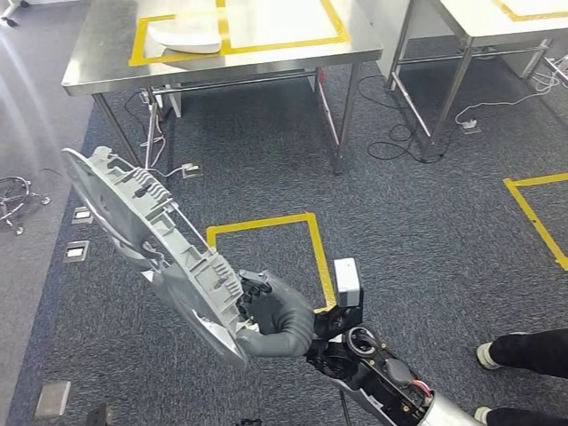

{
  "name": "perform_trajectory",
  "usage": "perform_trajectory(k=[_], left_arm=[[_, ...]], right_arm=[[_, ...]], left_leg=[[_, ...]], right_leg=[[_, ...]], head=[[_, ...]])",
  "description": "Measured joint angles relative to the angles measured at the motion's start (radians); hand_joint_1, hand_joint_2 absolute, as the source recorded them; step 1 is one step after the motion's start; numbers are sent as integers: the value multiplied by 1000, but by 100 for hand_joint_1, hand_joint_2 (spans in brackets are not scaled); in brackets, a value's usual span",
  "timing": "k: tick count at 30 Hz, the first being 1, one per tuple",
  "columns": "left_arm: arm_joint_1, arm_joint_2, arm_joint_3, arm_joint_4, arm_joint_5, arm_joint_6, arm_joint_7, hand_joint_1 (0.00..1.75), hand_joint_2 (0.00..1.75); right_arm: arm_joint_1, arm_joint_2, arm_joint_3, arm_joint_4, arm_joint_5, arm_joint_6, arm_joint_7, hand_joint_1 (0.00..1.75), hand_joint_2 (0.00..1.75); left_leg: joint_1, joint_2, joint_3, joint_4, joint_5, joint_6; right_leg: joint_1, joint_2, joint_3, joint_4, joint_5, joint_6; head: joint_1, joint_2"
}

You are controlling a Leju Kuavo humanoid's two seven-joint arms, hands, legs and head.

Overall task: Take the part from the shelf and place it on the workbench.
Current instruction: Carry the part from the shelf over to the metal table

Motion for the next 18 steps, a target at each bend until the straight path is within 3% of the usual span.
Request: perform_trajectory(k=[2, 4, 7, 9, 11, 13, 14, 15, 18], left_arm=[[0, 2, 0, 0, 0, 1, 0, 0, 175], [-1, 3, 0, 0, 0, 2, 0, 0, 175], [-1, 2, 0, 0, 0, 2, 0, 0, 175], [0, 2, 0, 0, 0, 4, 0, 0, 175], [0, 2, -1, 0, -1, 6, 0, 0, 175], [0, 2, -1, 0, -3, 6, 0, 0, 175], [0, 2, -2, 0, -4, 6, 0, 0, 175], [1, 2, -2, 0, -4, 6, 0, 0, 175], [0, 0, -6, 0, -5, 5, 0, 0, 175]], right_arm=[[0, 0, 0, 2, 1, 0, 0, 161, 175], [-1, 0, 0, 2, 1, 0, -1, 161, 175], [-1, 0, 1, 2, 2, 0, 0, 161, 175], [-2, 0, 1, 2, 2, 0, 1, 161, 175], [-1, 0, 1, 1, 1, -1, 2, 161, 175], [1, 0, 1, 2, 1, -3, 3, 161, 175], [3, 0, 1, 2, 1, -5, 3, 161, 175], [4, 0, 1, 2, 1, -7, 4, 161, 175], [5, 0, 1, 2, 0, -9, 5, 161, 175]], left_leg=[[7, 4, 57, -141, 83, -5], [8, 5, 108, -255, 126, -1], [4, 2, 119, -274, 120, 20], [5, 2, 126, -275, 115, 35], [5, 2, 135, -276, 109, 46], [2, 2, 143, -276, 102, 51], [0, 1, 149, -276, 98, 52], [-2, 0, 155, -276, 93, 52], [-7, -5, 177, -277, 77, 49]], right_leg=[[-1, 1, 8, 3, -10, 8], [2, 3, 11, 11, -22, 21], [5, 3, 13, 13, -33, 35], [0, 3, 1, 44, -55, 45], [-2, 3, -55, 161, -109, 52], [-2, 3, -133, 306, -154, 54], [-2, 3, -157, 339, -152, 53], [-2, 3, -162, 332, -130, 49], [7, 5, -90, 137, -8, 25]], head=[[-10, 0], [-20, 0], [-12, 0], [-5, 0], [7, 0], [19, 0], [23, 0], [27, 0], [39, 0]])
